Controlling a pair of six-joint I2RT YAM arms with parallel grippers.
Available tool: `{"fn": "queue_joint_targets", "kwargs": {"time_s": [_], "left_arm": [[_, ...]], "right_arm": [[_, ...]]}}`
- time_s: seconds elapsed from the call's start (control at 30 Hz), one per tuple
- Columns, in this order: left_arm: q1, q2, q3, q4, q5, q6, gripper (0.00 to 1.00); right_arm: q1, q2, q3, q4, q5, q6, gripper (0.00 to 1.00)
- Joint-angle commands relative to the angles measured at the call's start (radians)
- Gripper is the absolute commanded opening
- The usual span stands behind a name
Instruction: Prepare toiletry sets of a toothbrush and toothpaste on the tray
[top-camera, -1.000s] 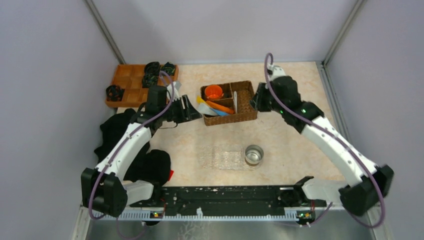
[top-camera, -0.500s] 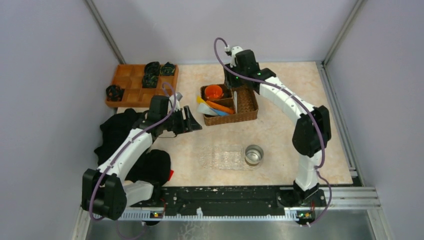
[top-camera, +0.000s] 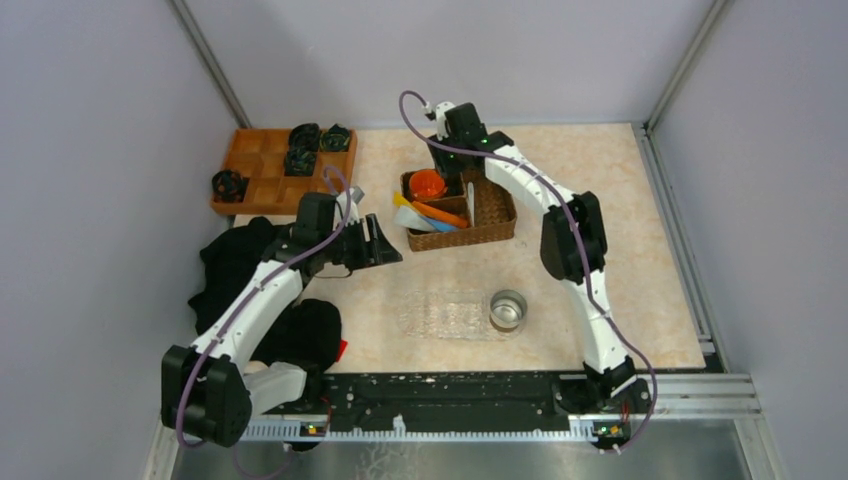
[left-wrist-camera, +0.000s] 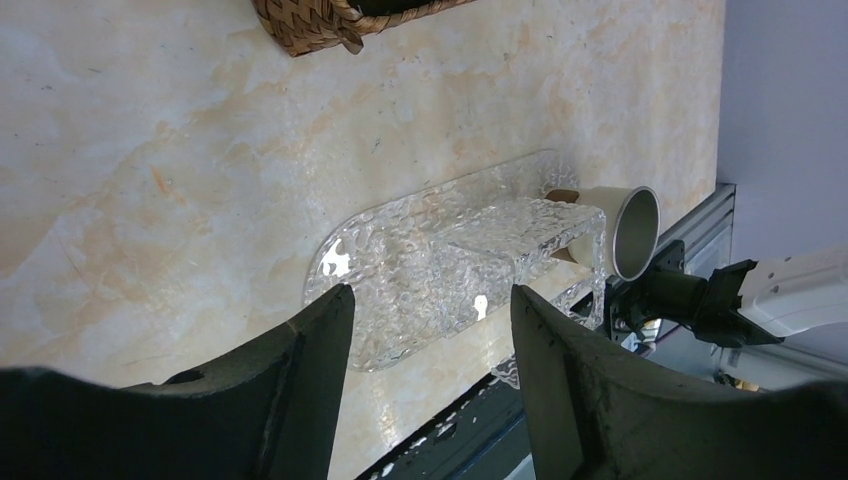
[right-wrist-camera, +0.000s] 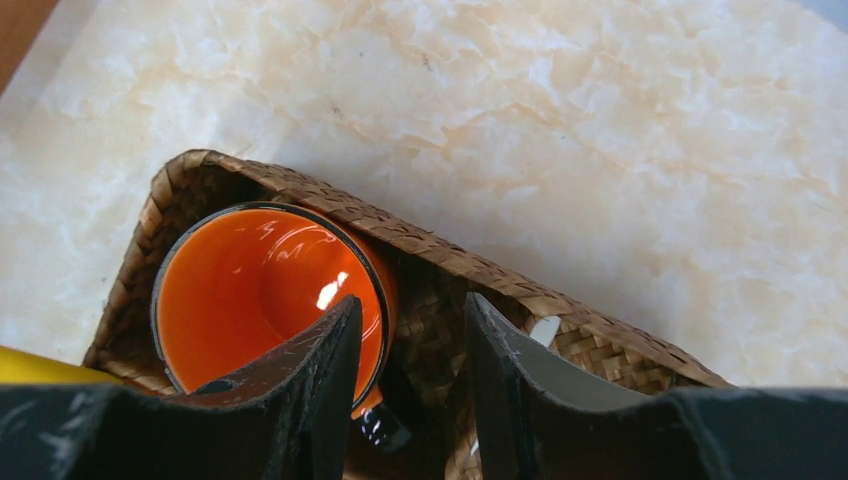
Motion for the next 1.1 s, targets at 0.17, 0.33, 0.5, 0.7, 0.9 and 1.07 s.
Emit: {"fn": "queue_joint_targets", "kwargs": {"time_s": [0.17,0.33,0.5,0.7,0.9,1.07], "left_arm": [[0.006,0.007,-0.022,0.015,0.029,0.014,0.64],[0.006,0.016,-0.006,0.008,0.027,0.020,0.63],[0.006,0.019,0.001,0.003,0.029,0.019,0.63],[0.007,0.010,0.001,-0.007,0.024,0.021,0.63],[0.006,0.017,0.007,-0.012,0.027,0.021,0.63],[0.006,0.011,-0.007,0.003,0.035,0.008,0.62]], "right_arm": [[0.000,0.038,0.011,0.011,-0.055,-0.009,0.38],[0.000,-0.031,-0.094,0.080,-0.041,-0.022,0.38],[-0.002,0.047,0.032,-0.017,-0.049,-0.050,0.38],[-0.001,0.049,0.057,0.012,-0.034,-0.015,0.00],[-0.002,0.039,0.136,-0.014,-0.050,0.000,0.00],[-0.002,-0.004,0.144,-0.026,-0.034,0.013,0.00]]}}
